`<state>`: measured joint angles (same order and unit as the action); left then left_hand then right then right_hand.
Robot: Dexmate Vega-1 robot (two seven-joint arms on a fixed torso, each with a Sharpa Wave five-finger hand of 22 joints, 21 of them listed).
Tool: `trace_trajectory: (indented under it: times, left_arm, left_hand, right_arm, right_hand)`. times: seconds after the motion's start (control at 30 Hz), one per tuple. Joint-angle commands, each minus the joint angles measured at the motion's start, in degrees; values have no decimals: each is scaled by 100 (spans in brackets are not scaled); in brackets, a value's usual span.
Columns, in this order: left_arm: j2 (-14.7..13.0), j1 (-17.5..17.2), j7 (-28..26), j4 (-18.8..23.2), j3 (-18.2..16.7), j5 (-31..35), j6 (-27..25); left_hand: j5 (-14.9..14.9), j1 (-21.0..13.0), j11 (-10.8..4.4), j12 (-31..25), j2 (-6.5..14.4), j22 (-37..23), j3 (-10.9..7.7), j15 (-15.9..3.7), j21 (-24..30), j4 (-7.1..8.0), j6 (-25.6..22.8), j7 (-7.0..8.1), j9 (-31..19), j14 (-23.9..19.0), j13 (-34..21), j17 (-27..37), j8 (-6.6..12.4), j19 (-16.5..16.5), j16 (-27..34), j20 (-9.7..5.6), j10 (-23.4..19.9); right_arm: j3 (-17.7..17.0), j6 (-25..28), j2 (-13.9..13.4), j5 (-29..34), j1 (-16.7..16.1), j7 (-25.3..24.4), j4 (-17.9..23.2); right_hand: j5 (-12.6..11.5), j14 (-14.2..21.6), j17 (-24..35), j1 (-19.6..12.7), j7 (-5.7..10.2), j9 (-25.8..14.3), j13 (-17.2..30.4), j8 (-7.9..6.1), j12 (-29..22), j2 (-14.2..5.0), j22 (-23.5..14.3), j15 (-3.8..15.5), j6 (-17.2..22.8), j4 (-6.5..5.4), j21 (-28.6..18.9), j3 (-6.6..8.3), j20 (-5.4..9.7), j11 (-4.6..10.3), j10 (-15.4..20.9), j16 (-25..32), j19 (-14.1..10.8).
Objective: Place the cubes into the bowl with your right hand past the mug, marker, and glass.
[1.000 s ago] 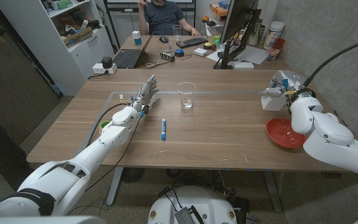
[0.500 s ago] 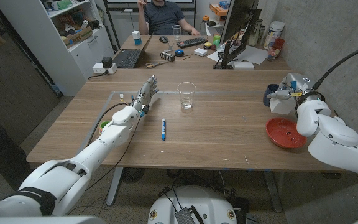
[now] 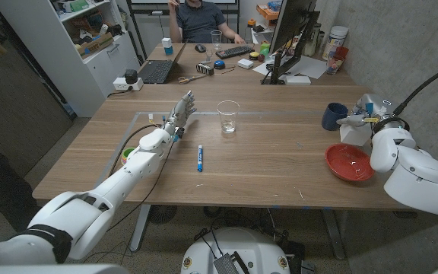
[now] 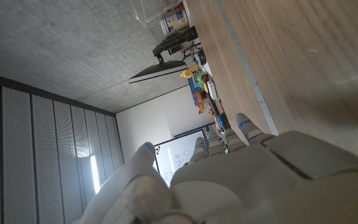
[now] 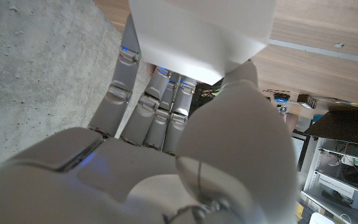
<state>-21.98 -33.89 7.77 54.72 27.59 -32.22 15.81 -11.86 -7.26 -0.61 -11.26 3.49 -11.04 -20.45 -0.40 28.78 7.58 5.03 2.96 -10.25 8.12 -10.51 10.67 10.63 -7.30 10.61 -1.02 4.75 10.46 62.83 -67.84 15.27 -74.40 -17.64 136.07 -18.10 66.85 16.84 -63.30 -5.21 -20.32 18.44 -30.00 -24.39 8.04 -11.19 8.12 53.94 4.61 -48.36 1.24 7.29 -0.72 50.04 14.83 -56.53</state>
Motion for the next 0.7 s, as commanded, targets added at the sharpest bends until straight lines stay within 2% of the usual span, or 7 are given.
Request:
trace_trajectory:
  times: [0.03, 0.17, 0.33, 0.4, 0.43, 0.57, 0.7]
  left_arm:
    - [65, 75, 110, -149, 19, -2, 85]
    - [77, 90, 151, -187, 14, -14, 113]
    - [67, 116, 216, -226, 16, -14, 137]
    - [67, 111, 224, -229, 3, -29, 147]
    - [54, 119, 238, -239, 9, -16, 154]
    - [28, 103, 233, -217, -10, -26, 151]
    - [7, 91, 251, -208, -23, -44, 136]
  left_hand:
    - [-29, 40, 3, -27, 13, -13, 12, -1, -1, 14, 12, -6, -33, 55, -10, 15, 35, -14, 26, 23, 49]
    - [-29, 41, 10, -31, 15, -13, 15, -2, 1, 14, 8, -9, -33, 52, -10, 15, 37, -7, 27, 20, 38]
    - [-30, 41, 16, -29, 16, -13, 18, -5, -1, 14, 3, -8, -33, 56, -10, 15, 39, -8, 26, 20, 43]
    - [-30, 41, 17, -29, 17, -13, 19, -4, -1, 14, 1, -8, -33, 55, -10, 15, 39, -7, 26, 19, 42]
    - [-30, 42, 17, -29, 17, -13, 20, -4, -2, 14, 4, -5, -33, 55, -10, 15, 38, -8, 26, 24, 42]
    - [-30, 42, 4, -26, 18, -13, 22, -3, -3, 14, 6, -4, -33, 53, -10, 15, 37, -7, 27, 22, 49]
    - [-31, 41, 20, -27, 19, -13, 24, -7, -4, 13, 2, -4, -33, 53, -10, 15, 39, -8, 27, 20, 47]
  right_arm:
    - [-380, 287, -136, -334, -508, -358, 337]
    - [-217, 488, -227, -342, -437, -423, 550]
    - [157, 650, -342, -347, -173, -497, 668]
    - [171, 611, -321, -408, -152, -535, 655]
    - [331, 731, -336, -403, -5, -512, 674]
    - [599, 664, -405, -484, 213, -491, 614]
    - [805, 682, -354, -619, 444, -439, 536]
  right_hand:
    - [13, 513, 36, -1792, 29, -34, 16, 15, -4, -1733, -18, 484, 36, -19, -54, 1, 574, 14, 42, 27, -44]
    - [17, 514, 39, -1791, 26, -39, 22, 16, -2, -1731, -20, 484, 37, -25, -63, -3, 571, 17, 43, 27, -48]
    - [20, 518, 43, -1795, 28, -45, 29, 17, 0, -1738, -19, 484, 34, -31, -68, -2, 570, 17, 45, 28, -47]
    - [22, 517, 44, -1796, 29, -45, 32, 20, 1, -1737, -19, 484, 32, -33, -71, -3, 571, 19, 48, 27, -48]
    - [23, 515, 44, -1797, 30, -46, 33, 19, 1, -1733, -19, 484, 34, -33, -71, -5, 571, 20, 47, 26, -46]
    - [25, 511, 46, -1802, 39, -46, 39, 22, 4, -1737, -17, 485, 36, -36, -74, -4, 572, 28, 47, 24, -44]
    - [30, 510, 49, -1797, 35, -47, 46, 26, 6, -1733, -18, 484, 34, -45, -79, -10, 568, 31, 49, 23, -41]
